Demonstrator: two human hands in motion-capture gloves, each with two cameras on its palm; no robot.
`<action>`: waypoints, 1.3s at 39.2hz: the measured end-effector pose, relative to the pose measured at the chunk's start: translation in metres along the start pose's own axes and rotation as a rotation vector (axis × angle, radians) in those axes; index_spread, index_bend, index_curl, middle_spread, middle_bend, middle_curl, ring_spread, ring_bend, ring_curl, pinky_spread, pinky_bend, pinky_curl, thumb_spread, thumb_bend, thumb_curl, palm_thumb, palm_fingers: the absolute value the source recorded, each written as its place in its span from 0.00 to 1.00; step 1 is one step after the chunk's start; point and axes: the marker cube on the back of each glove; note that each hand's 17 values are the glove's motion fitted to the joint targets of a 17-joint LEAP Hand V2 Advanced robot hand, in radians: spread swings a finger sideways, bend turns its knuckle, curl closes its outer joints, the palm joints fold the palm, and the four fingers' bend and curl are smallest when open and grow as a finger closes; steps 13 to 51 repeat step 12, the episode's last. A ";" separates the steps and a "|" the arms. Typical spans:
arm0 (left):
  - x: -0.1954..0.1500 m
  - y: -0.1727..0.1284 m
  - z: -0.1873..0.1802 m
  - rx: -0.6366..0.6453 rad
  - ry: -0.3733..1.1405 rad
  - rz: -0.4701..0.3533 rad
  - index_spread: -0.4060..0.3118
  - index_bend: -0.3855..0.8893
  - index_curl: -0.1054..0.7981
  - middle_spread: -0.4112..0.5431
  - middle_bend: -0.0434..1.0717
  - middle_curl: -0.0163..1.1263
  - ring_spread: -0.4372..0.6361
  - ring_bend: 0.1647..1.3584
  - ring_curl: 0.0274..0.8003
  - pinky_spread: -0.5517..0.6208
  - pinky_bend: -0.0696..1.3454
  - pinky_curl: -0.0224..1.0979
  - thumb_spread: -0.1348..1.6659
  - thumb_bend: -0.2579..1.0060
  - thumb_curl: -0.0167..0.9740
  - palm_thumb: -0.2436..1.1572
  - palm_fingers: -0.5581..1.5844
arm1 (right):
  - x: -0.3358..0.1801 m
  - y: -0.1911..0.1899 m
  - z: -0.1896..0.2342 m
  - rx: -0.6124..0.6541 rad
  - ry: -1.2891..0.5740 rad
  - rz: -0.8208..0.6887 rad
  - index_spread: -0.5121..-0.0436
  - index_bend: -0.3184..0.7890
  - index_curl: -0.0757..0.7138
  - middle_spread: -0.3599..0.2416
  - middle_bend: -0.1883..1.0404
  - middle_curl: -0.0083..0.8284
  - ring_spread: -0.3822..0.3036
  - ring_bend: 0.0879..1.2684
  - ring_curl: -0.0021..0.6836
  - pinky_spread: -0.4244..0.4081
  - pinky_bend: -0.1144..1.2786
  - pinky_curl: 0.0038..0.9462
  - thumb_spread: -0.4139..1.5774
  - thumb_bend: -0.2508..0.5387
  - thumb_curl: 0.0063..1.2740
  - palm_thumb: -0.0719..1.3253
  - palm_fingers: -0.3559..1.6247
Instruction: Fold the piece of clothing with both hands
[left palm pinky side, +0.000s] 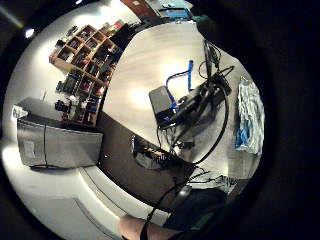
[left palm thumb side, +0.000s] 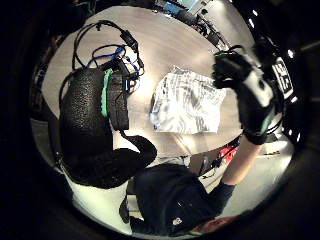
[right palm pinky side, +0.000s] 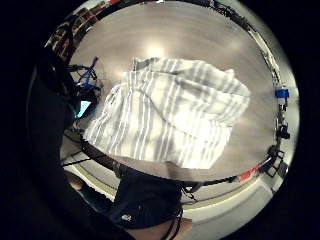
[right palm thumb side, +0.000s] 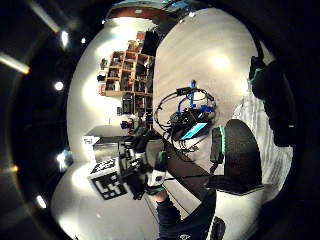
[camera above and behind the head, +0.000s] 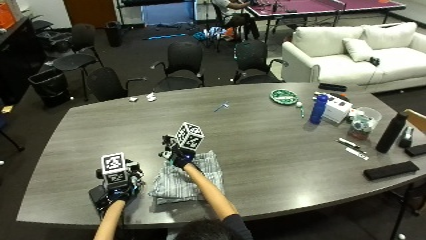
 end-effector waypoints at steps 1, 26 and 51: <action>0.004 0.002 -0.003 -0.007 -0.005 0.008 0.43 0.54 0.62 0.50 0.20 0.32 0.68 0.18 0.30 0.69 0.16 0.27 0.82 0.20 0.35 0.46 0.50 | 0.007 -0.002 -0.007 0.007 -0.007 0.002 0.70 0.36 0.50 0.35 0.35 0.62 0.25 0.42 0.68 0.14 0.56 0.43 0.64 0.30 0.48 0.70 0.75; 0.036 -0.001 0.003 -0.043 0.003 0.066 0.43 0.55 0.63 0.50 0.19 0.32 0.68 0.17 0.32 0.69 0.16 0.26 0.81 0.19 0.35 0.45 0.50 | 0.041 0.018 -0.062 0.089 0.028 0.077 0.72 0.38 0.47 0.36 0.34 0.62 0.28 0.41 0.67 0.15 0.54 0.41 0.69 0.29 0.45 0.70 0.76; 0.036 -0.001 0.003 -0.043 0.003 0.066 0.43 0.55 0.63 0.50 0.19 0.32 0.68 0.17 0.32 0.69 0.16 0.26 0.81 0.19 0.35 0.45 0.50 | 0.041 0.018 -0.062 0.089 0.028 0.077 0.72 0.38 0.47 0.36 0.34 0.62 0.28 0.41 0.67 0.15 0.54 0.41 0.69 0.29 0.45 0.70 0.76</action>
